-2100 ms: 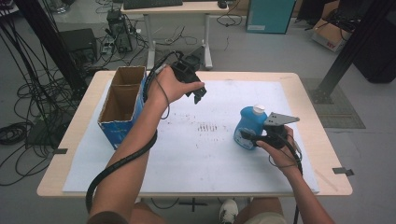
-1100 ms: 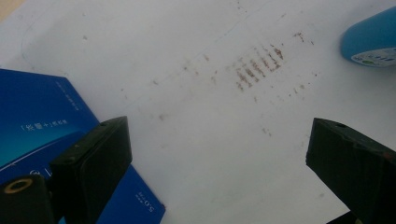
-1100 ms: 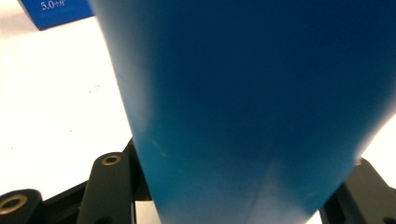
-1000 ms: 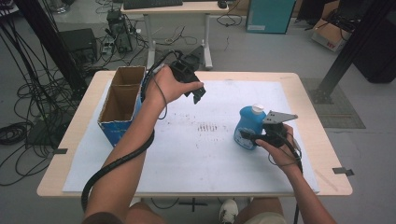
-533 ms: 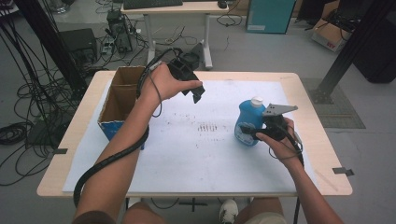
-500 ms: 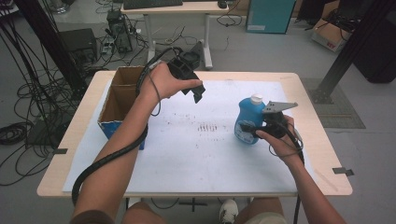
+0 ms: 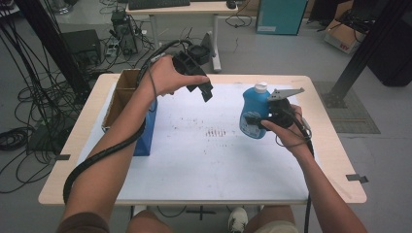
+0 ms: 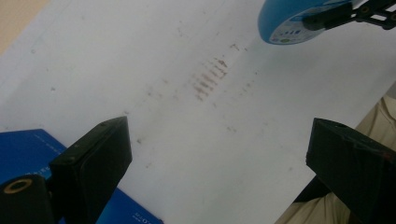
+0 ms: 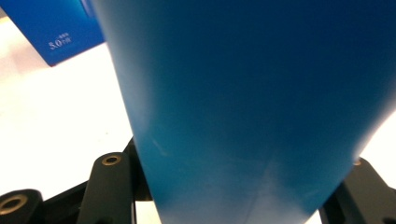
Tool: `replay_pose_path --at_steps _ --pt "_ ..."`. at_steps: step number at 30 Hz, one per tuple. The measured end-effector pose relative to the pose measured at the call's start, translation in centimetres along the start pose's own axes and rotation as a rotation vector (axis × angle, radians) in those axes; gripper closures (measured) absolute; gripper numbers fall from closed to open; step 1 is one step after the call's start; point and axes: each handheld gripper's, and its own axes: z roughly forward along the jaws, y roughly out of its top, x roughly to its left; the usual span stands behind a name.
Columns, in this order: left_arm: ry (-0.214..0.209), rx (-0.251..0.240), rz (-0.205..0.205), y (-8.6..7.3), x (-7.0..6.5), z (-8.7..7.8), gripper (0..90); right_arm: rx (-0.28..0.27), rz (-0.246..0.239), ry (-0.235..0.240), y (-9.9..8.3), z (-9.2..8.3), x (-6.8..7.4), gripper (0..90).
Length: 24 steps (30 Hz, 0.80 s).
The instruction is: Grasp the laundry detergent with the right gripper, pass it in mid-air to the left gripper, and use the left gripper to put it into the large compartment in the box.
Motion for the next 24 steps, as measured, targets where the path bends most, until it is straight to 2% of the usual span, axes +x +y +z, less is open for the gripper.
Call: replay_pose_path --at_steps 1,2,3,4,6,9,11,12,13,16,17,19,21,22,23,24 --pt "0.004 0.000 0.021 0.1 -0.1 -0.3 7.1 0.001 -0.005 0.017 0.6 0.3 0.2 42.6" --pt "0.004 0.000 0.021 0.1 -0.1 -0.3 7.0 0.001 -0.005 0.017 0.6 0.3 0.2 42.6" --pt "0.018 -0.006 0.049 0.1 -0.2 -0.7 7.0 -0.008 -0.015 0.036 1.0 0.5 0.3 42.6" --pt "0.018 -0.006 0.049 0.1 -0.2 -0.7 7.0 -0.008 -0.015 0.036 1.0 0.5 0.3 42.6" --pt "0.035 -0.018 0.090 0.2 -0.3 -1.4 7.0 -0.009 -0.025 0.058 1.8 0.9 0.7 42.6" --pt "0.035 -0.016 0.114 0.2 -0.4 -1.7 6.7 -0.006 -0.041 0.077 2.3 1.1 1.1 42.6" --pt "0.043 -0.006 0.152 0.2 -0.7 -2.2 6.5 -0.007 -0.052 0.107 3.0 1.5 1.6 42.6" --pt "0.043 -0.006 0.152 0.2 -0.7 -2.2 6.4 -0.007 -0.052 0.107 3.0 1.5 1.6 42.6" --pt "0.048 -0.006 0.177 0.2 -0.9 -2.6 6.4 -0.010 -0.063 0.128 3.4 1.8 2.0 42.6" --pt "0.040 0.002 0.194 0.1 -1.2 -2.8 6.3 -0.014 -0.071 0.153 3.7 2.2 2.3 42.6" --pt "0.039 0.017 0.220 0.0 -1.5 -3.0 6.3 -0.020 -0.080 0.172 3.9 2.5 2.7 42.6" --pt "0.037 0.017 0.232 0.0 -1.7 -3.1 6.3 -0.023 -0.094 0.198 4.1 3.0 3.2 42.6" --pt "0.021 0.025 0.284 -0.1 -2.3 -3.3 6.4 -0.024 -0.109 0.217 4.2 3.4 3.5 42.6" --pt "0.021 0.025 0.284 -0.1 -2.3 -3.3 6.6 -0.024 -0.109 0.217 4.2 3.4 3.5 42.6" --pt "0.015 0.029 0.321 -0.1 -2.6 -3.5 6.6 -0.024 -0.125 0.233 4.4 3.8 3.9 42.7" --pt "0.014 0.027 0.332 -0.1 -2.8 -3.5 6.6 -0.028 -0.129 0.245 4.5 4.0 4.1 42.6"
